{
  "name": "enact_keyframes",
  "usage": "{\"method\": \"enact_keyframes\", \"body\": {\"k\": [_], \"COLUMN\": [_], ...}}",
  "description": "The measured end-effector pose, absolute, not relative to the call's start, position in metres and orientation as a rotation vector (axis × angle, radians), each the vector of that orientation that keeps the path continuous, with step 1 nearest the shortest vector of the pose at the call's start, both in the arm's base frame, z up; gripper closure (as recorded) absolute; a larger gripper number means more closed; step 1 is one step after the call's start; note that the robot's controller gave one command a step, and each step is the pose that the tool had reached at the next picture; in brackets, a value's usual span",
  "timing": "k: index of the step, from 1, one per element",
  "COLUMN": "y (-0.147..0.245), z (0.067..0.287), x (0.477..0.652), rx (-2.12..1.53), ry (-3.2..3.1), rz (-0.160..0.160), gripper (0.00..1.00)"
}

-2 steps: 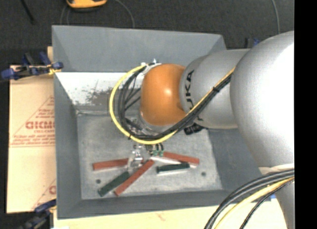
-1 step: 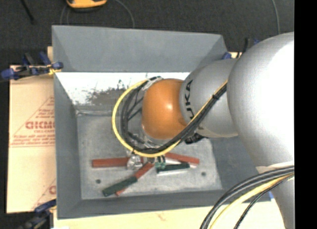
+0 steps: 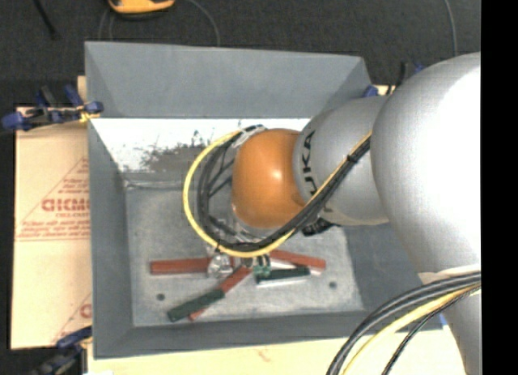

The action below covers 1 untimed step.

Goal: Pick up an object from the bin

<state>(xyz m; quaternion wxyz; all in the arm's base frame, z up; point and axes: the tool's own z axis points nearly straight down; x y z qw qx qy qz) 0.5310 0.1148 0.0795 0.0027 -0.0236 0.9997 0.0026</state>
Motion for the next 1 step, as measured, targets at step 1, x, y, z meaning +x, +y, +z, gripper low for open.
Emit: {"method": "enact_keyframes", "body": {"k": [1], "y": [0.103], "z": [0.2173], "x": [0.5372], "rx": [-0.003], "ry": [3.138], "rz": [0.002], "gripper": [1.0]}}
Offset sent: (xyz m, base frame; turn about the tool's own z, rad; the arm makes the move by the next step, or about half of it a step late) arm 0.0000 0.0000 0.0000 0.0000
